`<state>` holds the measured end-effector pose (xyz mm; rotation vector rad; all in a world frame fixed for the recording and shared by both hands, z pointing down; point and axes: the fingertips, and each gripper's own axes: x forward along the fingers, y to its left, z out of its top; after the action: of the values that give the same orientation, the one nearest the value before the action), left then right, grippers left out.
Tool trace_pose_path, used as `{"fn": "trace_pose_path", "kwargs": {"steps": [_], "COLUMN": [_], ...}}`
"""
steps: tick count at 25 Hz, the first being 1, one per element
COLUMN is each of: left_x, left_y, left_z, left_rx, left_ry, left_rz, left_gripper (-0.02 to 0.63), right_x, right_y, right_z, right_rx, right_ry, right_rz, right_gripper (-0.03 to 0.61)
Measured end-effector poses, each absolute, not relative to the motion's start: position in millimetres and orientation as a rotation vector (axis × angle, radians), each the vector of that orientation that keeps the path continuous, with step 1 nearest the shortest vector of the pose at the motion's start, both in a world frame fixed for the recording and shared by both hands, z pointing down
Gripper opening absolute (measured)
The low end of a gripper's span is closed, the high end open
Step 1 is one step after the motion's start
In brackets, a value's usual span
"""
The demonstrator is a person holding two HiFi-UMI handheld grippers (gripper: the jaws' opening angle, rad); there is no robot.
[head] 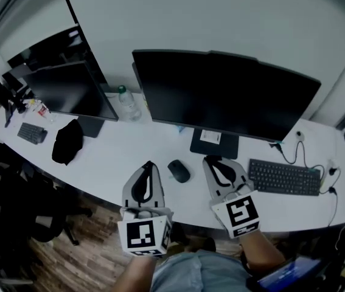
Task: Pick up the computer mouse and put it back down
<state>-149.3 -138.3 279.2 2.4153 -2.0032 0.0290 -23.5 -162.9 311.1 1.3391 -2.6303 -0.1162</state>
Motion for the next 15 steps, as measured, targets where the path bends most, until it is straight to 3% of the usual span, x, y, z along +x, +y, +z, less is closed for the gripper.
{"fn": "trace_pose_path", "kwargs": {"steps": [15], "left_x": [-115], "left_y": [-123], "left_z": [250], "left_rx": [2.508], "left_ry": [-2.004], "left_rz": [-0.034], "left_gripper": [0.008], "right_x": [1], "right_y": [-151], "right_z": [269], "right_rx": [1.400], "right_ry": [-2.682], "right_rz": [-0.254], "right_gripper": [0.014]}}
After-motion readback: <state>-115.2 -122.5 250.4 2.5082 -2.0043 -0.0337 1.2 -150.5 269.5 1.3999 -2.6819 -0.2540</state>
